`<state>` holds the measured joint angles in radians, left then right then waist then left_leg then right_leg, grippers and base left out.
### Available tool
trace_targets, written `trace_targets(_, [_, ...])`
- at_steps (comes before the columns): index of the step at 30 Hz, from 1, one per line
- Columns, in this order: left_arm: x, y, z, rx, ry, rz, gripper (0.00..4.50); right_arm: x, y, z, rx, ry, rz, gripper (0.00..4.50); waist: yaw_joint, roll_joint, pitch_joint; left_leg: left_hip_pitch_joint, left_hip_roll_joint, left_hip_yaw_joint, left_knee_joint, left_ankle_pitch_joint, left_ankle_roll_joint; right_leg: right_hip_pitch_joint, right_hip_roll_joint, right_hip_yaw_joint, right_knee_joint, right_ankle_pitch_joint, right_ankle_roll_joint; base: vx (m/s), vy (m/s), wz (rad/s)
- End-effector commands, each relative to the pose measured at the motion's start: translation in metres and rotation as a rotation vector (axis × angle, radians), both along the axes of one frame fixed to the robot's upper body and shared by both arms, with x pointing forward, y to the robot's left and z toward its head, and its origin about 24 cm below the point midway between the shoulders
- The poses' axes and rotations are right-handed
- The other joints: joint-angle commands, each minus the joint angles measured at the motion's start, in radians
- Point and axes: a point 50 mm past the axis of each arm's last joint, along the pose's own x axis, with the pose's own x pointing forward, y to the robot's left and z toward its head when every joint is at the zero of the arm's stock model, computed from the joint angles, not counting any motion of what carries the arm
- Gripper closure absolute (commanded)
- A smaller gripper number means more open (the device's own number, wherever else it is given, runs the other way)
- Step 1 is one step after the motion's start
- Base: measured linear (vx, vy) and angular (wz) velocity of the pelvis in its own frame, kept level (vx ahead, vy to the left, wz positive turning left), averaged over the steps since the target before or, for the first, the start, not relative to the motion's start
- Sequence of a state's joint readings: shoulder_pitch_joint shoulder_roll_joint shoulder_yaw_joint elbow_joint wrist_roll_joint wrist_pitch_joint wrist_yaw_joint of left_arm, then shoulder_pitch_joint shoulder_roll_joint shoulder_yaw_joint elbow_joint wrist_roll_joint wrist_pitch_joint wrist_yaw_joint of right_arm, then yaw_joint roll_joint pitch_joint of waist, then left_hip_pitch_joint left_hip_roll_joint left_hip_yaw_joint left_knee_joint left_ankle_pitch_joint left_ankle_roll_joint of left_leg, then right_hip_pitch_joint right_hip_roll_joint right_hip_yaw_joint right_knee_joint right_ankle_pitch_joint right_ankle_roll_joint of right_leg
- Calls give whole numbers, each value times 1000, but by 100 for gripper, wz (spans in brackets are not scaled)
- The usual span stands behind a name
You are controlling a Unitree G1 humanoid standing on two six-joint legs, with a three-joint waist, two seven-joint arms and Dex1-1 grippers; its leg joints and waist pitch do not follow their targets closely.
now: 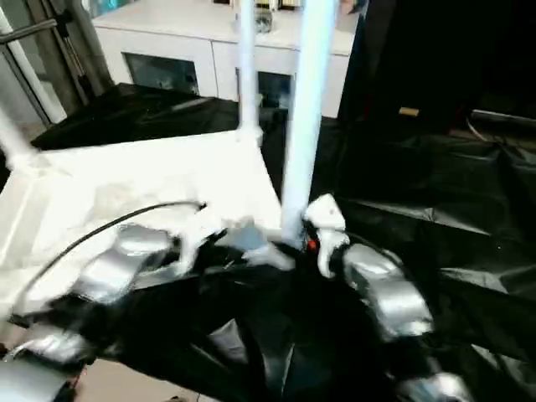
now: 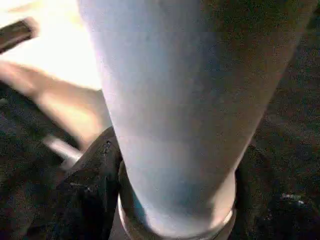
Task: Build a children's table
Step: Rotate leg to tighten
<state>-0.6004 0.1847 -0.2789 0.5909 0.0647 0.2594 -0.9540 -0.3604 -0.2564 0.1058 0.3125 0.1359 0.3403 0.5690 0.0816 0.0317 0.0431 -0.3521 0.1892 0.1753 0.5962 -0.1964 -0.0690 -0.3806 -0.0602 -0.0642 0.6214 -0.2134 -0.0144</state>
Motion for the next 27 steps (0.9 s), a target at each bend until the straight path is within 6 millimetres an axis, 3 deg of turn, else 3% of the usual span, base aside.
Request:
trace_targets(1, [17,2,-2,-2,-27,235,450,-5,13,-27,-78,100,-78,178,-1,-12,-39,8,36,-18,-79,-240,7,24,-89,53,-114,-420,-135,0,0,0])
trace_targets(4, [22,-14,2,-20,-46,258,450,-2,32,-30,-106,82,-85,178,1,-17,-43,7,36,-20,-82,-233,7,31,-92,53,-119,-429,-119,0,0,0])
trace_targets(5, [21,-20,2,-28,-49,245,450,-2,39,-28,-87,70,-70,178,2,-8,-46,9,35,-19,-82,-224,10,28,-89,54,-118,-393,-122,0,0,0])
trace_targets(7, [20,-25,2,-38,-45,226,450,-1,45,-26,-44,65,-60,178,4,-10,-46,5,37,-21,-84,-217,14,33,-91,53,-113,-352,-133,0,0,0])
trace_targets(8, [18,-28,1,-50,-46,200,450,0,46,-23,-13,64,-60,124,2,-4,-45,7,38,-20,-85,-227,19,31,-90,54,-115,-337,-139,0,0,0])
trace_targets(9, [17,-28,0,-55,-46,191,450,1,46,-23,-11,63,-61,111,1,-3,-45,6,38,-21,-86,-236,23,34,-91,54,-114,-334,-143,0,0,0])
trace_targets(15, [5,-23,1,-126,-48,19,450,5,27,-13,5,33,-4,64,6,-3,-51,-1,40,-20,-84,-199,44,41,-94,53,-108,-296,-151,0,0,0])
trace_targets(16, [2,-20,2,-143,-49,-28,450,5,21,-12,-8,31,28,64,5,-8,-52,-4,41,-20,-84,-190,50,44,-94,54,-105,-278,-154,0,0,0])
trace_targets(17, [-1,-19,3,-157,-45,-57,450,4,17,-12,-19,26,52,64,7,-5,-54,-6,42,-22,-83,-176,52,46,-96,53,-102,-262,-158,0,0,0])
trace_targets(19, [-4,-14,4,-158,-27,-101,450,1,11,-10,-16,19,116,64,10,-5,-64,-7,44,-18,-73,-116,68,48,-95,55,-87,-138,-184,0,0,0])
trace_targets(20, [-5,-13,4,-158,-27,-102,450,1,10,-10,-15,19,118,64,9,-2,-63,-10,44,-16,-71,-77,85,43,-88,52,-79,-54,-202,0,0,0])
trace_targets(21, [-7,-10,3,-149,-17,-126,450,-2,7,-8,-4,14,159,64,8,-2,-62,-12,43,-16,-70,-73,95,46,-90,50,-77,-26,-213,0,0,0])
trace_targets(23, [-13,0,2,-131,3,-199,450,-8,2,-1,17,-4,266,64,13,-2,-67,-8,46,-16,-68,-71,103,47,-91,49,-72,-1,-227,0,0,0])
trace_targets(25, [-16,3,2,-129,11,-226,450,-11,1,2,25,-7,300,64,14,-3,-66,-13,49,-15,-66,-61,119,48,-88,48,-67,36,-233,0,0,0])
trace_targets(27, [-20,11,2,-125,32,-271,450,-16,-3,7,43,-6,371,98,16,-5,-65,-13,48,-13,-65,-73,126,48,-89,47,-68,16,-236,0,0,0])
